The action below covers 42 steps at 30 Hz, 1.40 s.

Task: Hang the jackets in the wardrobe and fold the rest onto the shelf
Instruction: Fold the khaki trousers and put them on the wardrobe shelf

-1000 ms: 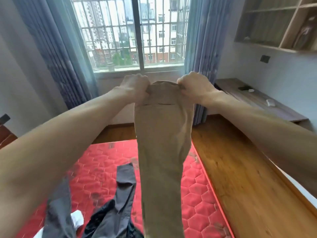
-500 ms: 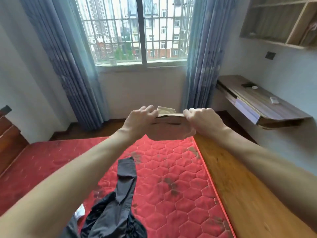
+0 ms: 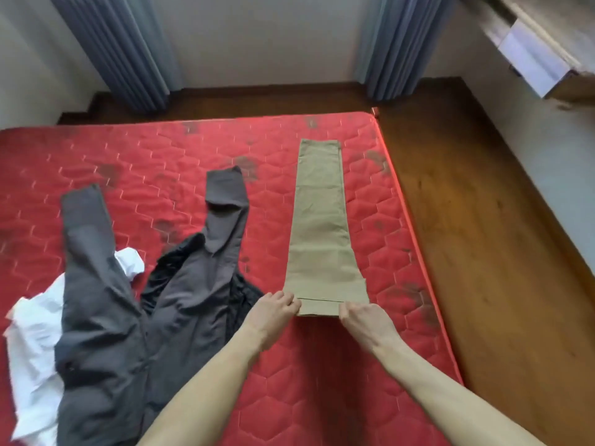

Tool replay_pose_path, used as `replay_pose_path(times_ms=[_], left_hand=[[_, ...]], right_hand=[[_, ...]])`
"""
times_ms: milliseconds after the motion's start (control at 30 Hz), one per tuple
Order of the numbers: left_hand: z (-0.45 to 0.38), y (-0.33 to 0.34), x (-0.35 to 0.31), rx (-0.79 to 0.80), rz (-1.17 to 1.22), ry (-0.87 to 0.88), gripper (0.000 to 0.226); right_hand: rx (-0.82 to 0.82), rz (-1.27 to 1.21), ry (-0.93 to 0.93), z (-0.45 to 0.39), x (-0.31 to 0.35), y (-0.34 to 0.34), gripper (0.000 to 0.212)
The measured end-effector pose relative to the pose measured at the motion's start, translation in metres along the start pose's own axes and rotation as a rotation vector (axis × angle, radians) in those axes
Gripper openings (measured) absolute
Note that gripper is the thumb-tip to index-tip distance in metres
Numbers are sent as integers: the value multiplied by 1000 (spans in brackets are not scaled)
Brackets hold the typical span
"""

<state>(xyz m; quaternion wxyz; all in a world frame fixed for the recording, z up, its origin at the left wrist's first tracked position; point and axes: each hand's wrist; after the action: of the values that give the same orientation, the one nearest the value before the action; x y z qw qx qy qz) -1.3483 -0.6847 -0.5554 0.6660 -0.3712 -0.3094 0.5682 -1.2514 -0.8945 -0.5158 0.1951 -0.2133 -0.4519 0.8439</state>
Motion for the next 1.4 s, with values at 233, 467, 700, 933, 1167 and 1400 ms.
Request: replay_pose_path(times_ms=[233, 467, 700, 933, 1167, 1400], left_hand=[[2, 108, -49, 164, 22, 127, 23], [-9, 201, -89, 302, 140, 110, 46], [-17, 253, -111, 51, 244, 282, 42], [-84, 270, -103, -67, 425, -17, 67], [-99, 322, -116, -154, 451, -49, 68], [-92, 330, -72, -142, 262, 279, 76]], right_hand=[[228, -68, -79, 21, 61, 125, 35], [277, -113, 37, 29, 110, 220, 45], [97, -393, 30, 24, 113, 262, 47], [-189, -484, 88, -65, 111, 289, 56], [-171, -469, 78, -76, 111, 362, 64], [-161, -423, -168, -67, 72, 372, 59]])
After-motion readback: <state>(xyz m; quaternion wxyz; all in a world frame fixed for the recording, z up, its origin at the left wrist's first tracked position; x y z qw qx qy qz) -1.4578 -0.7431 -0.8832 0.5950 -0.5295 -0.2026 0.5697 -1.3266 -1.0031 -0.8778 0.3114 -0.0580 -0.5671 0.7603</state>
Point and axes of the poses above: each hand's wrist, its own z-axis away from the middle knuckle, its own y-axis out of the palm, x = y × z, and after that the axes turned 15 degrees about x, right-handed
